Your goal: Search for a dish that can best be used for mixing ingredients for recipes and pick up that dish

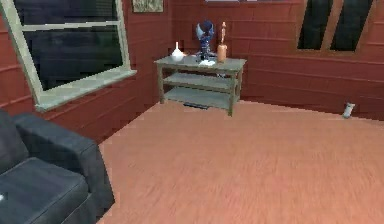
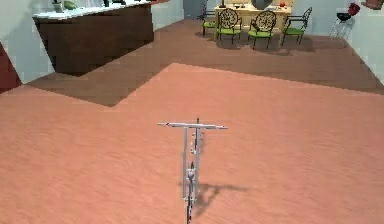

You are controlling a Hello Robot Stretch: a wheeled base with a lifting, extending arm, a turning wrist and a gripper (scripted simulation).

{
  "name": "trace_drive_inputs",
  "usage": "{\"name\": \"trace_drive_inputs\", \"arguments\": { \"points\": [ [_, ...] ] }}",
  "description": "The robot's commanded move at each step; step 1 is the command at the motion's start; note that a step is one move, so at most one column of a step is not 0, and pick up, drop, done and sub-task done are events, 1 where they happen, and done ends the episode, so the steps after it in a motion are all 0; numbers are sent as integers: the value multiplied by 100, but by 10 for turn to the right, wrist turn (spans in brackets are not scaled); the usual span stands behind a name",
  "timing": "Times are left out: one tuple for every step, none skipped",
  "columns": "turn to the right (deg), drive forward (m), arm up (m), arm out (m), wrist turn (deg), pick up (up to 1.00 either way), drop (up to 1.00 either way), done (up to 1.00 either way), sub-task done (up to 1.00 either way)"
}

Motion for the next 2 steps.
{"name": "trace_drive_inputs", "arguments": {
  "points": [
    [0, 100, 0, 0, 0, 0, 0, 0, 0],
    [0, 100, 0, 0, 0, 0, 0, 0, 0]
  ]
}}
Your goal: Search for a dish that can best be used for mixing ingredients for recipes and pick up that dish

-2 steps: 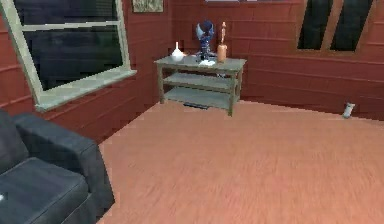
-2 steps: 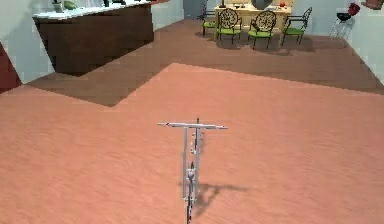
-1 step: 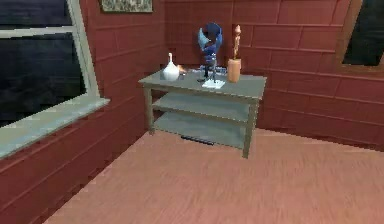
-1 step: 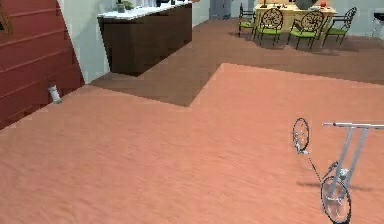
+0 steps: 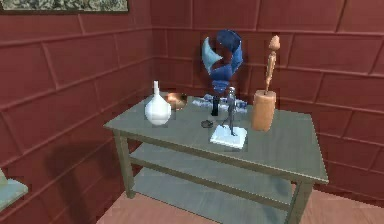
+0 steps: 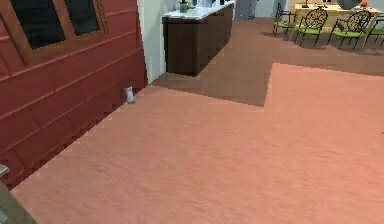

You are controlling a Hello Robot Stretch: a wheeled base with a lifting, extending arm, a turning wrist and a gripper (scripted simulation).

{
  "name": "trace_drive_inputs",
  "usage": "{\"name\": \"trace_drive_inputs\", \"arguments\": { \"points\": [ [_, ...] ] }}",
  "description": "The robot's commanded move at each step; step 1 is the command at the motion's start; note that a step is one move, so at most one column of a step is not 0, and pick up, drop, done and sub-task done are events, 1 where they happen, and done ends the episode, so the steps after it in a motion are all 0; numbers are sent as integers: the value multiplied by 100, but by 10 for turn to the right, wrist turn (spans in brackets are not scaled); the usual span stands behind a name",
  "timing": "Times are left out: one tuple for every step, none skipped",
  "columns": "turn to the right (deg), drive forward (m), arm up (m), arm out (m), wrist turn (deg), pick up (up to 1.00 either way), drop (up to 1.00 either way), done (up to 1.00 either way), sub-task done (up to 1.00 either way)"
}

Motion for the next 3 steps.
{"name": "trace_drive_inputs", "arguments": {
  "points": [
    [30, 0, 0, 0, 0, 0, 0, 0, 0],
    [0, 40, 0, 0, 0, 0, 0, 0, 0],
    [-450, 0, 0, 0, 0, 0, 0, 0, 0]
  ]
}}
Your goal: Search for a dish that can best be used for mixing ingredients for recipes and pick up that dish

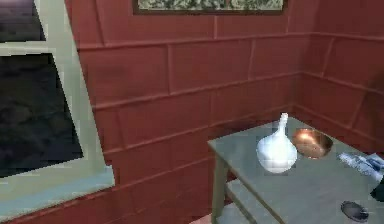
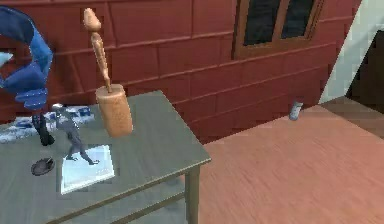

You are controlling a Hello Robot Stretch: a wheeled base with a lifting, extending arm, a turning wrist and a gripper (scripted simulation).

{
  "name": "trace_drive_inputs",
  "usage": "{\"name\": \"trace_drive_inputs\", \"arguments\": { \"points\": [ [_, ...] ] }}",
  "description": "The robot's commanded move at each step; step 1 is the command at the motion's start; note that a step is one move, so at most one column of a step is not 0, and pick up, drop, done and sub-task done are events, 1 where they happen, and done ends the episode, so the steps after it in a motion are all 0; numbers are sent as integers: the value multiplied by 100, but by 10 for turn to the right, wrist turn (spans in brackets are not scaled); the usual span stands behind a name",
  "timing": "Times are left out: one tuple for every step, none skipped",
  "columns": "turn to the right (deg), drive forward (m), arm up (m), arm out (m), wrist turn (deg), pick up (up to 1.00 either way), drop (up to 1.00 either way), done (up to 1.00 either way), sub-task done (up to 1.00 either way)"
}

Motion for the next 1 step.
{"name": "trace_drive_inputs", "arguments": {
  "points": [
    [-450, 0, 0, 0, 0, 0, 0, 0, 0]
  ]
}}
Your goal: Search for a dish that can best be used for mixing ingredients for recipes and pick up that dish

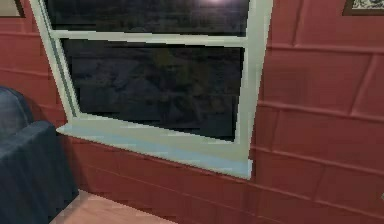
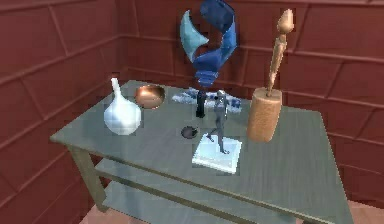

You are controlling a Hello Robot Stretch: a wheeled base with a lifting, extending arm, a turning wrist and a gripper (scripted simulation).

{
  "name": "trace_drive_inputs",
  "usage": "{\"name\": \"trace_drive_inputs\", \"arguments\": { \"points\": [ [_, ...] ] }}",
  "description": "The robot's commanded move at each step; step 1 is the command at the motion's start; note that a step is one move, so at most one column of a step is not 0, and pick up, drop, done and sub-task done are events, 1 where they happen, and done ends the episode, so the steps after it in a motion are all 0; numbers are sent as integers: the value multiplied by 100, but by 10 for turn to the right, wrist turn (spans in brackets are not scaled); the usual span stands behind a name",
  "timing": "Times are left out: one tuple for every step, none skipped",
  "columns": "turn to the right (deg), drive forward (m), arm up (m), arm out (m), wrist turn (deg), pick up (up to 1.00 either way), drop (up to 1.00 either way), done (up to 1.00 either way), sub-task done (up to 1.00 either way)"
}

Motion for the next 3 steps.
{"name": "trace_drive_inputs", "arguments": {
  "points": [
    [-90, 0, 0, 0, 0, 0, 0, 0, 0],
    [450, 0, 0, 0, 0, 0, 0, 0, 0],
    [330, 0, 0, 0, 0, 0, 0, 0, 0]
  ]
}}
